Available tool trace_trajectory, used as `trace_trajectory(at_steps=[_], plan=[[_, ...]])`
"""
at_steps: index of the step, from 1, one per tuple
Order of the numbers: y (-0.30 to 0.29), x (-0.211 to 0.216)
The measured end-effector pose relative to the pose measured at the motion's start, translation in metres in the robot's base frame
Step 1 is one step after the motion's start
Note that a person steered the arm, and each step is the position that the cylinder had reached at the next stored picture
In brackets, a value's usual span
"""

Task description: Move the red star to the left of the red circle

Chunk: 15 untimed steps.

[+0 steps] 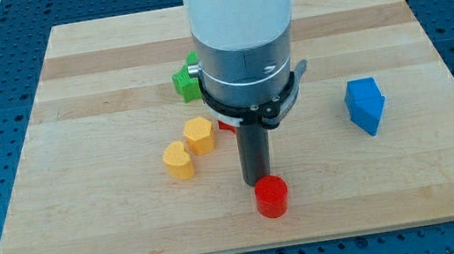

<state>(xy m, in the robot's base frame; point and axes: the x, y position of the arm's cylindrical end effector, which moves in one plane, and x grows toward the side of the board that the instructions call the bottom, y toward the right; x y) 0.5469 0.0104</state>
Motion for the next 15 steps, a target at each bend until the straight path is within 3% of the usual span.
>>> trace_trajectory(at_steps=[1, 5, 7, 9, 12, 15], plan=[[0.002, -0.011], [0.028, -0.137], [0.008, -0.125], [0.008, -0.078], [-0.012, -0.118], [-0.045, -0.083]])
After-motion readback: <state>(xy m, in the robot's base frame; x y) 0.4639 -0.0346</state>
